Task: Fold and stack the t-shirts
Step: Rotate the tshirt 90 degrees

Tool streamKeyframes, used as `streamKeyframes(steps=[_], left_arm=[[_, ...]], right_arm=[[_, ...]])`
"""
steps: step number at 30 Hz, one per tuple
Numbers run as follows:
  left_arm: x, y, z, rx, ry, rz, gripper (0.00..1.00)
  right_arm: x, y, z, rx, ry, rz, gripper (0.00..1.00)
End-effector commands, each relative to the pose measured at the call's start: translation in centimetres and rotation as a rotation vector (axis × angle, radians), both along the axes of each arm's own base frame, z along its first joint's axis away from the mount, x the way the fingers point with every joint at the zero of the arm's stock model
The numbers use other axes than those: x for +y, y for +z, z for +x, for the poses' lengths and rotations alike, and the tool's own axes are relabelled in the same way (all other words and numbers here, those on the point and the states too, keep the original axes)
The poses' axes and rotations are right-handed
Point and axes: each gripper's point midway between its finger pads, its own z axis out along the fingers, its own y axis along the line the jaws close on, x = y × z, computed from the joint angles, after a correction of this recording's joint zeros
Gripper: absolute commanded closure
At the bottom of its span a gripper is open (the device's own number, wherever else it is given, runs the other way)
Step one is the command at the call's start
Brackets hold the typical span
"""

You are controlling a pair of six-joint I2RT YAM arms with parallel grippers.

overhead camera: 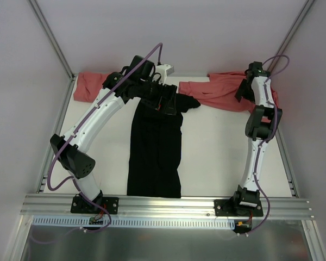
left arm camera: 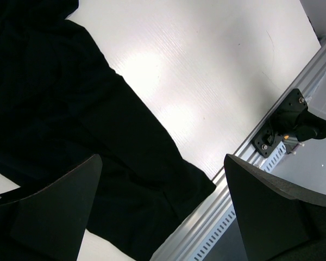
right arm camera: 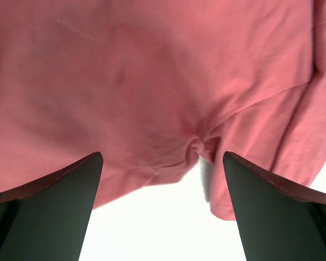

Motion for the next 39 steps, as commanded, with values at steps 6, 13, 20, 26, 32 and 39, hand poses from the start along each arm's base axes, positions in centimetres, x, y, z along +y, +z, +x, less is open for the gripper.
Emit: streamKeyframes(steps=[6,13,20,26,32,39], left_arm=[[0.2,0.6,-0.3,-0.008,-0.009,-0.024,0.01],[0.2,0.0,-0.4,-0.009,-0.01,-0.027,0.01],[0.2,-0.2,-0.5,-0.001,-0.01,-0.029,0.01],[0.8,-0.4,-0.4,0.0,0.0,-0.015,0.01],[0.8,-0.3,-0.2,0.0,0.0,-0.018,0.01],[1.3,-0.4,0.0,0.005,0.01,-0.009,0.01]], right_arm=[[9.6,10.8,4.9,-0.395,0.204,0.469,0.01],[18.1,10.7,6.0,-0.431,0.37,0.897,0.01],[19.6,6.5,6.7,-0.359,0.307,0.957,0.01],[20.0,3.5,5.9,-0.279,0.256,0.948,0.0],[19.8,1.8,5.1,-0.234,0.242,0.91,0.02],[19.2,0.4,4.7,-0.199,0.21,0.867,0.8]])
